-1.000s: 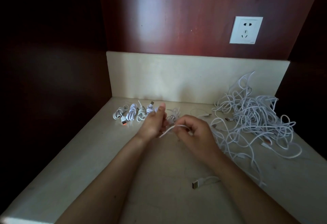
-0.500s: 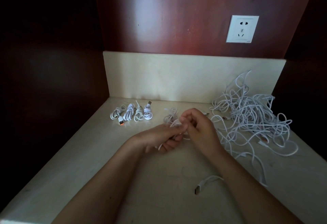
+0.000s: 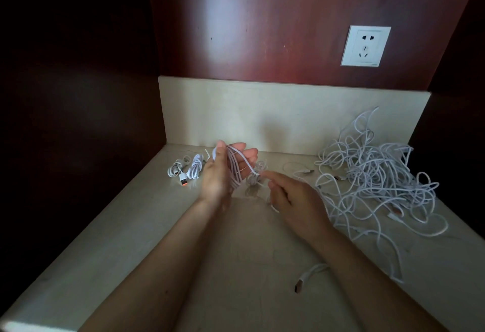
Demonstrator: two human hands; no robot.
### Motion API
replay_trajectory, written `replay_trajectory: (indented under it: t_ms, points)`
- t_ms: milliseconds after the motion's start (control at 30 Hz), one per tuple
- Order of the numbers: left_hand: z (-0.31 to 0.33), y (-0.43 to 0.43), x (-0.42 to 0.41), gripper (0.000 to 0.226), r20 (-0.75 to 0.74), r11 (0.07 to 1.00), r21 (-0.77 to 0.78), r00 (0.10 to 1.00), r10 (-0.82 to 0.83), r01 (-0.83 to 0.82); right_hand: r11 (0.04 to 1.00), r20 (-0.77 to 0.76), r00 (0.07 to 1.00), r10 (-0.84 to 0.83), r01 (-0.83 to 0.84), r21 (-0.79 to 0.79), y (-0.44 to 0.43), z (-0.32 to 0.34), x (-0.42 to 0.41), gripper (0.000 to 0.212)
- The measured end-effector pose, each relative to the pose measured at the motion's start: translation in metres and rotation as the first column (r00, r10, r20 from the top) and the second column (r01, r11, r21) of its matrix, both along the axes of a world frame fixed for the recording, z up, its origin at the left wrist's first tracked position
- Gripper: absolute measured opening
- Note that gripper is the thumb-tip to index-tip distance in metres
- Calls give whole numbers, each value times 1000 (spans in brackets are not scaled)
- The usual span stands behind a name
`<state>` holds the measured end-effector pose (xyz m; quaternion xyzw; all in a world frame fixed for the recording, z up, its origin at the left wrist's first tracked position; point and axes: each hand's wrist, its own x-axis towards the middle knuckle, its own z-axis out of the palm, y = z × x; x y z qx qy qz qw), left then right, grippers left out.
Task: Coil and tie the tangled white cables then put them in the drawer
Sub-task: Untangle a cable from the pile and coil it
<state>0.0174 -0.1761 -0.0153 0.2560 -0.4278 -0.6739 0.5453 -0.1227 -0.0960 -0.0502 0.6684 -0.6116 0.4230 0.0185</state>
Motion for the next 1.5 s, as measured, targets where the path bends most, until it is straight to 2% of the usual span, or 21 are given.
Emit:
replay_trajectory:
  t_ms: [100,200,300,400,467,500,600,700,800,867,967,1067,1133,1200,1300,1333,1400,1433,1500]
  points:
    - [6,-1,-1,48,-232,988,143,973,-19,54,998,-111,993,28,-21,67,0,-1,-2,45]
    - [7,-7,3,45,-208,987,152,974,92,-61,995,-158,984,76,-65,79,2,1,1,39]
    - [7,-5,6,43,-26,973,42,973,228,-227,990,-205,972,114,-92,111,4,4,4,33]
    - [2,-8,7,44,326,945,-146,888,324,-291,989,-183,974,136,-122,85,6,4,7,16]
    - [-6,-11,8,45,527,937,-308,789,315,-168,991,-83,988,129,-126,38,7,6,9,8]
    - [-9,-11,8,47,613,938,-341,741,274,-65,992,-42,992,123,-122,18,7,6,10,8]
    - [-7,-2,8,61,804,942,-235,592,49,241,994,5,994,106,-106,-40,6,8,8,9]
    - [-1,10,7,71,822,873,-3,499,-276,489,994,74,994,78,-72,-80,5,8,5,11]
    - [5,16,11,62,745,784,118,468,-476,610,990,136,985,108,-94,-104,4,7,7,14]
    - [8,18,14,49,709,768,122,486,-510,629,984,161,976,147,-127,-127,3,5,8,13]
    - [8,15,16,45,673,780,97,537,-509,618,975,217,951,221,-207,-86,3,4,9,14]
    - [10,13,17,37,594,818,66,636,-493,572,964,275,925,263,-261,-45,5,4,7,21]
    - [11,12,16,37,544,869,-15,733,-408,495,983,226,956,185,-184,-24,5,4,5,25]
    - [10,11,12,39,454,911,-103,834,-314,399,998,98,993,59,-58,-12,3,3,5,26]
    - [11,12,8,35,283,943,-172,931,-230,285,996,-52,996,-78,76,-42,0,5,3,12]
    - [11,11,9,35,193,953,-166,956,-220,253,992,-84,989,-123,120,-41,-2,4,0,12]
    - [12,7,12,35,16,973,-103,979,-205,206,976,-136,968,-210,215,26,-4,3,-10,27]
    - [12,4,13,36,-14,978,-77,981,-195,193,963,-173,954,-245,260,66,-4,3,-14,34]
    - [9,2,13,36,54,982,-68,984,-172,175,942,-214,931,-294,320,97,-4,1,-20,32]
